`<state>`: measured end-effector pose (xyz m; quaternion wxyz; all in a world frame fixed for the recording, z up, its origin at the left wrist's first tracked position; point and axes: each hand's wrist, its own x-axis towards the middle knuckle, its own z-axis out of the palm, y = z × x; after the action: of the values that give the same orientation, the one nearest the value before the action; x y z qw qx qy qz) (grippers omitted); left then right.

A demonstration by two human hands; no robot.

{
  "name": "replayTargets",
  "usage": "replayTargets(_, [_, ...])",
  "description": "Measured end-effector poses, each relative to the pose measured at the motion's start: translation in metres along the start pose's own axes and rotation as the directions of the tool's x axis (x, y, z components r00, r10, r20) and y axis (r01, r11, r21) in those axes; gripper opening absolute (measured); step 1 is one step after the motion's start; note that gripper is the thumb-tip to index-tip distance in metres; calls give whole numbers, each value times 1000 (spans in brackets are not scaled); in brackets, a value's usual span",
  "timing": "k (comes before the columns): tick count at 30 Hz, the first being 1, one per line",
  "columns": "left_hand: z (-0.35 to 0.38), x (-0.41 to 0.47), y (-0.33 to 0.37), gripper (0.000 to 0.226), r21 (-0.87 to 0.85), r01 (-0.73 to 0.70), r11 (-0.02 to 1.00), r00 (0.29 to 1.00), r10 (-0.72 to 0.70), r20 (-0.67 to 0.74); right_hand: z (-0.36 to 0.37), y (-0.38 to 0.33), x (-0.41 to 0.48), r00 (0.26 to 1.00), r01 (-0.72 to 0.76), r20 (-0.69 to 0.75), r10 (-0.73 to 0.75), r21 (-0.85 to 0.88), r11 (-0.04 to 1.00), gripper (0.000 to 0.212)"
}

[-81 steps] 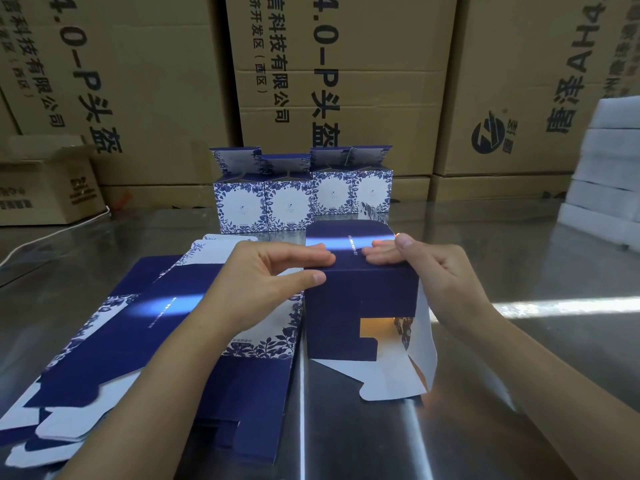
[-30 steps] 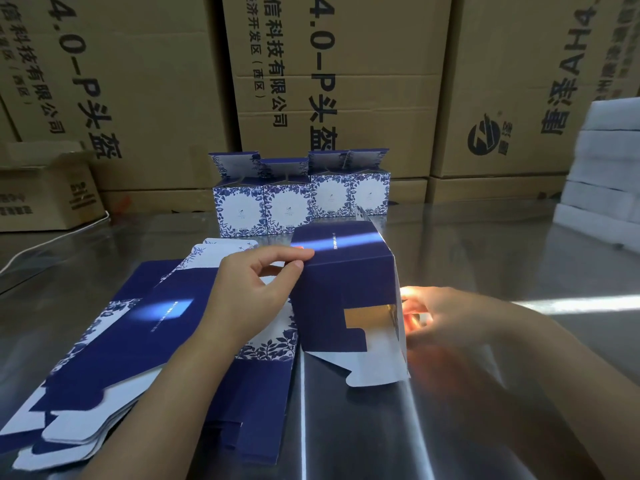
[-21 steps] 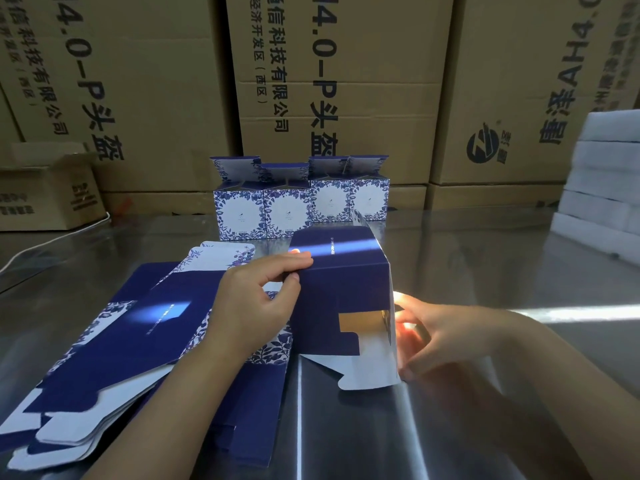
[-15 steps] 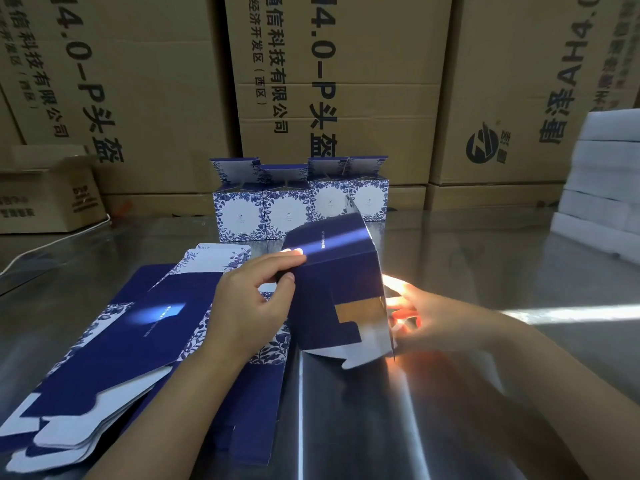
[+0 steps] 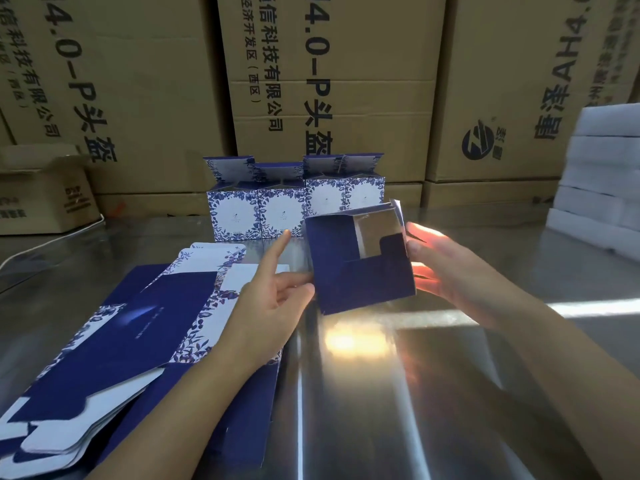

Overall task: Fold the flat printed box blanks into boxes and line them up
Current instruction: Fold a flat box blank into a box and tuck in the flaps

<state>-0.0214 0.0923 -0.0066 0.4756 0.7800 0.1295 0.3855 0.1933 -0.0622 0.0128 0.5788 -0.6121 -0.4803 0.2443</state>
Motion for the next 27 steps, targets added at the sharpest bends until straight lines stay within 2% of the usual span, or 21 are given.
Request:
replayTargets(3, [2, 0, 5, 66, -66, -8, 998, 1000, 10, 29, 5, -5, -3, 994, 82, -78, -79, 36, 996, 56])
replayTargets(6, [3, 1, 11, 64, -162, 31, 986, 999, -26, 32, 10, -14, -8, 966, 160, -215, -145, 54, 986, 42])
replayTargets(11, [15, -6, 14, 67, -173, 137, 975, 975, -102, 199, 19, -24, -13, 937, 236, -267, -226, 4, 972, 41])
replayTargets(18, [16, -7, 6, 75, -91, 178, 980, 929, -136, 345, 20, -24, -13, 928, 227, -304, -214, 7, 974, 42])
replayTargets(20, [15, -7, 4, 73, -40, 160, 986, 929, -137, 345, 20, -24, -12, 929, 229, -297, -220, -3, 973, 41])
replayTargets(24, [10, -4, 0, 69, 98, 150, 984, 951, -171, 257, 23, -23, -13, 937, 238, -249, -243, -52, 970, 38])
replayTargets(27, [7, -4, 1, 67, 162, 179, 970, 935, -219, 279, 25, -25, -14, 939, 232, -247, -241, -63, 971, 34])
